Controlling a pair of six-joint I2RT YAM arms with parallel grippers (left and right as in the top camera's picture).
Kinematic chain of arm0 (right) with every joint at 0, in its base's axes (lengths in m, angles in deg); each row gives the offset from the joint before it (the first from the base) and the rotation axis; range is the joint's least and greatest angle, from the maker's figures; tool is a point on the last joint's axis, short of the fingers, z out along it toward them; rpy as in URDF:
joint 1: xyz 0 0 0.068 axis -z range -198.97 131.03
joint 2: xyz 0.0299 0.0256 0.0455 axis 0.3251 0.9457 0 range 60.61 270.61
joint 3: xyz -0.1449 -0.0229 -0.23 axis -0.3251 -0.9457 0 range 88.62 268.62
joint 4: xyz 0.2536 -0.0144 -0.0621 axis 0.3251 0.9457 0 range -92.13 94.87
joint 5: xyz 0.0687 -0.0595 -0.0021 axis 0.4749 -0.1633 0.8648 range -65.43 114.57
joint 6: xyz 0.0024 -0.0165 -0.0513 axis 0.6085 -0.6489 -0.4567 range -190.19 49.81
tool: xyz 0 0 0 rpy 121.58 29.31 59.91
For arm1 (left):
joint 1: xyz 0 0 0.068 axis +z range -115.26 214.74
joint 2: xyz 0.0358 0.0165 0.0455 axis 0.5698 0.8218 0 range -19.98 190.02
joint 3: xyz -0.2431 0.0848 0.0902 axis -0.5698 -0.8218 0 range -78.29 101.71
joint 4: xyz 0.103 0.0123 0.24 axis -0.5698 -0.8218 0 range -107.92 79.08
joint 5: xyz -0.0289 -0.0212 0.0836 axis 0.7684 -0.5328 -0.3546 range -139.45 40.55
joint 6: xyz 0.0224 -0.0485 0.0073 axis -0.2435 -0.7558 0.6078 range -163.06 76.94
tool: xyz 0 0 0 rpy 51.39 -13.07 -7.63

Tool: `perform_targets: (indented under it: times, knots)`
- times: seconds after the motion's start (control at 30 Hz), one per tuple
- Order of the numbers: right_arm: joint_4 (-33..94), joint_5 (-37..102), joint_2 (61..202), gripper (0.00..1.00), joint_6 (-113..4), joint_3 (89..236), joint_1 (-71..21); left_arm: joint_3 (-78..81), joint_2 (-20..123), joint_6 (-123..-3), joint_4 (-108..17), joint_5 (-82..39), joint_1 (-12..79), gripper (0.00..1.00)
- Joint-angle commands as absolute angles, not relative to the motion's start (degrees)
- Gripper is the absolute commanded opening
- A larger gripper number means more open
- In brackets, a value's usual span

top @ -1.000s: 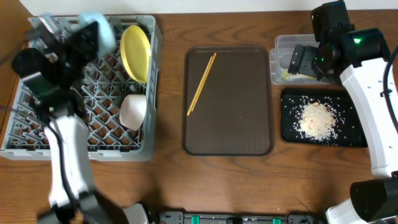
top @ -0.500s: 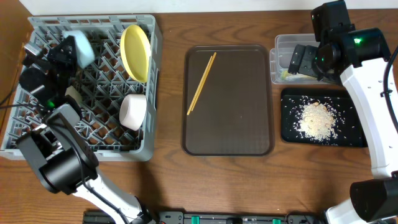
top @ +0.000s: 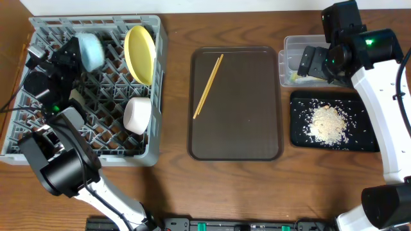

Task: Sort waste into correct bins and load items into the dishwasher
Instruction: 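Lower the light-blue bowl upright into the rack's back row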

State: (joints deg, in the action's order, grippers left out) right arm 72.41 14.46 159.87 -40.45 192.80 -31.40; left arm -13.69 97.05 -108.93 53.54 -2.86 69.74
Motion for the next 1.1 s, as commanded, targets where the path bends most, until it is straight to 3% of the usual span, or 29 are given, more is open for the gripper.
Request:
perform_targets:
  times: [0.0, 0.23, 0.47, 0.63, 0.77, 0.87, 0.93, 1.07]
  knots:
    - [72.4, 13.9, 159.3, 0.99, -40.0, 193.0, -31.4, -11.2, 97.8, -110.0, 54.5, -1.6, 68.0, 0.09]
    - [72.4, 13.9, 159.3, 0.99, -40.0, 193.0, -31.4, -11.1, 97.8, -107.8, 51.4, -3.2, 67.7, 0.1]
    - [72.4, 13.9, 159.3, 0.99, -40.0, 193.0, -31.4, -11.1, 97.4, -104.1, 50.3, -0.1, 69.5, 0.17]
    - [72.4, 13.9, 159.3, 0.99, -40.0, 193.0, -31.4, -9.1, 95.0, -104.2, 52.5, 7.5, 73.8, 0.31]
    - [72.4, 13.9, 159.3, 0.99, -40.0, 193.0, -31.4, -7.0, 90.8, -104.0, 49.5, 9.9, 75.7, 0.35]
    - [72.4, 13.9, 159.3, 0.99, -40.0, 193.0, -31.4, -5.5, 85.6, -96.5, 37.2, 9.3, 76.2, 0.38]
    - [72.4, 13.9, 159.3, 0.99, -40.0, 193.0, -31.4, -4.3, 81.4, -87.9, 22.4, 4.5, 76.2, 0.4]
    - [72.4, 13.9, 159.3, 0.99, -40.0, 193.0, -31.4, -1.0, 72.4, -68.1, -7.2, -20.0, 74.3, 0.45]
